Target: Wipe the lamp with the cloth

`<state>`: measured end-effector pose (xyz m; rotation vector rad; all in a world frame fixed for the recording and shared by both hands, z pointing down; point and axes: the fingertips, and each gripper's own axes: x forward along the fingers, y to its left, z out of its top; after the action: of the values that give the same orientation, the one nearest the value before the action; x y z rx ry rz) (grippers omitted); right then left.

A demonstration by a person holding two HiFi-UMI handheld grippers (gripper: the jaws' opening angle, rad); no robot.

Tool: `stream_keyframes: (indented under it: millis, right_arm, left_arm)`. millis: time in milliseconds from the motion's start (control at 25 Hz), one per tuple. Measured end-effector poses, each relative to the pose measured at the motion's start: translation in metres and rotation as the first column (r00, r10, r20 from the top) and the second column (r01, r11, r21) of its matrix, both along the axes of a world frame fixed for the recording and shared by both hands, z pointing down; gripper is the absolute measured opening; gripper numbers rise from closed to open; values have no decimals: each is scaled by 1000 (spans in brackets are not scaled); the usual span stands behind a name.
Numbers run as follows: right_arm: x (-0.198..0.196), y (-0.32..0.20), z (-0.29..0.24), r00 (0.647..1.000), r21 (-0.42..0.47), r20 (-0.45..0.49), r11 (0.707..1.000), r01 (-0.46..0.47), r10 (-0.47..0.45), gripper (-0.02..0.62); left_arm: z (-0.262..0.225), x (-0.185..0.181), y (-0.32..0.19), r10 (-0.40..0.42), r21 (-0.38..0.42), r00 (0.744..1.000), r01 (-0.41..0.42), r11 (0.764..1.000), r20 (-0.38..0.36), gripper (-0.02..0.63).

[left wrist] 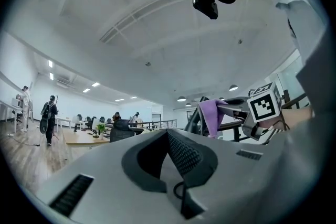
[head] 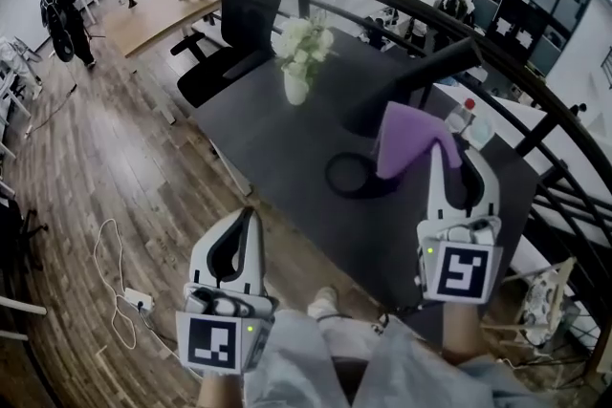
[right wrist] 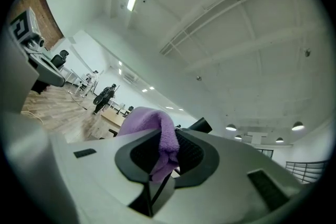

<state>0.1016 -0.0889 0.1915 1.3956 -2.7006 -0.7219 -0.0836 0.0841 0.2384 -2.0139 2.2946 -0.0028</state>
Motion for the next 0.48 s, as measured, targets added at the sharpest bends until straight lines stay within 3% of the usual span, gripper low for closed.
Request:
stream_keyframes:
  millis: [480]
  right_arm:
    - [22, -64, -32, 996, 101, 26, 991, -88, 86, 60]
  left_arm:
    - [8, 6, -92, 106, 2, 993, -106, 994, -52, 8]
